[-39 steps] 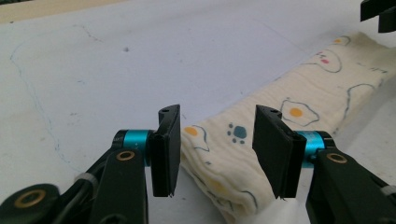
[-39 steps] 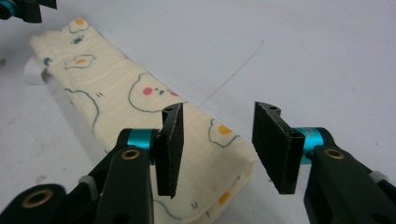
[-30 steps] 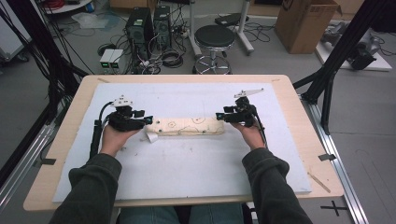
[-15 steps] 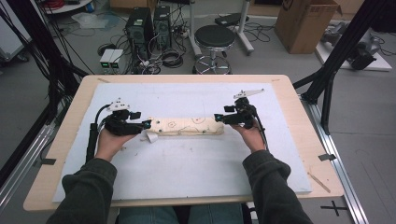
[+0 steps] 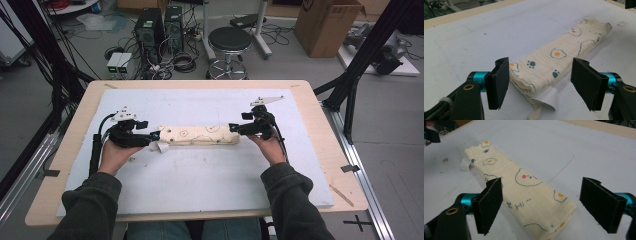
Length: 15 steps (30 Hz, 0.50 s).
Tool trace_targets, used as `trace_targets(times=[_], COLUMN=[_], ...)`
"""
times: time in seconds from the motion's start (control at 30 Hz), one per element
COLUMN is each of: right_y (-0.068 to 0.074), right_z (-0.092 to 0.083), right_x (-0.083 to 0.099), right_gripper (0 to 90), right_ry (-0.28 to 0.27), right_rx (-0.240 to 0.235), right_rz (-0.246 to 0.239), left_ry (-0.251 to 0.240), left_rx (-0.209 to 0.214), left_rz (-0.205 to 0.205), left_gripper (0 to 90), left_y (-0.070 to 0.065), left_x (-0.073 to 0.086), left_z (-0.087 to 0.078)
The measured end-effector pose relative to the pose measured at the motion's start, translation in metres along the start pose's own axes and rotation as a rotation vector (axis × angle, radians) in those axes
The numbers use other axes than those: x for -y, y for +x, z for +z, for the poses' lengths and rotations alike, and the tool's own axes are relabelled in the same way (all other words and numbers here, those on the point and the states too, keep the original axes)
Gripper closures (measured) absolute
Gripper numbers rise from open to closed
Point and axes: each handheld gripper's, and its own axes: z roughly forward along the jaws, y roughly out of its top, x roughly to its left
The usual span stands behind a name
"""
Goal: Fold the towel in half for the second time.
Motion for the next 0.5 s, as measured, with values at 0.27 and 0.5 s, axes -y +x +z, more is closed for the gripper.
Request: trace_targets(times=[0.27, 0.5], right_y=[0.0032, 0.0023], right_z=[-0.0046, -0.0074], right_x=[-0.0008, 0.0021], right_gripper=[13.7, 12.8], right_ry=[-0.005, -0.008], right_rx=[0.007, 0.008], right_rz=[0.0, 0.005], left_ry=[0.0, -0.004], left_rx=[0.007, 0.018], left_rz=[0.013, 0.023], left_gripper=[31.5, 31.4], left_y=[-0.0016, -0.0045], left_x=[0.0004, -0.0002], left_z=[-0.004, -0.0062])
